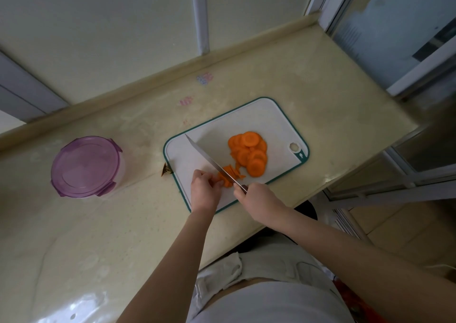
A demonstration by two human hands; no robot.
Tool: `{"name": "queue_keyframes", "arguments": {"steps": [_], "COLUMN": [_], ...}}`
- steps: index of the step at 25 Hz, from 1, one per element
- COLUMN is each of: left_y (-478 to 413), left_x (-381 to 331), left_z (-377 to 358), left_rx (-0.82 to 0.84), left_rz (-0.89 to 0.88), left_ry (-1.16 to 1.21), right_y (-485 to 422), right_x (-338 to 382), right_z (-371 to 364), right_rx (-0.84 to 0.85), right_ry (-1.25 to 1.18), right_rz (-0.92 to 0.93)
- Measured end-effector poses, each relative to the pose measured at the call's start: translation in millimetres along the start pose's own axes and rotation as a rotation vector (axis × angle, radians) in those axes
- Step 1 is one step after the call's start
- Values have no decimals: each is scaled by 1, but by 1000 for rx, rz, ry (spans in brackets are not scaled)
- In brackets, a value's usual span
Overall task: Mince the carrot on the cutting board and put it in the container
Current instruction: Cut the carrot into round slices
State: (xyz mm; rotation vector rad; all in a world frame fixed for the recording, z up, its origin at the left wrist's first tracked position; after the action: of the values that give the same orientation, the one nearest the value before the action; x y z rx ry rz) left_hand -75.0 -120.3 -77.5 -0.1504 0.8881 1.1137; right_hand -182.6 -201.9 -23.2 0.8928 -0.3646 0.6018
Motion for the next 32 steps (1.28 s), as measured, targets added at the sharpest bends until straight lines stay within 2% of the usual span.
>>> {"name": "queue_keyframes", "arguments": {"steps": [14, 20, 25, 32], "left_y": [-8, -7, -7, 0], "left_x": [2, 3, 4, -4], "left_z": [8, 7, 6, 1], "left_rx": [9, 26, 31, -38], "left_rz": [6, -10, -7, 37], "left_ry": [-49, -58, -69, 71], "right_y": [-11, -7, 2, 0], "right_x": [-5, -17, -14, -11], "right_z": [-8, -2, 5, -1], "right_rx": [11, 9, -82, -52], "right_ry": [-21, -180, -288, -258], "right_rz": [46, 76, 64, 17]}}
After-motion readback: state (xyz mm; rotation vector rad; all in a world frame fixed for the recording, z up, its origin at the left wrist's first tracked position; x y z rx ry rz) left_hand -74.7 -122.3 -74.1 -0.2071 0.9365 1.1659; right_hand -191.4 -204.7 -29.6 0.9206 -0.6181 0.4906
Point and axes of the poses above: each hand's wrist, its own y-axis away from the middle knuckle, its own z-axis out of the back of the hand, x = y × z, the point moved 1 cm from there along -y, towards the middle knuckle, and after that the axes turned 1 degree about -y, right-handed, at the moved point
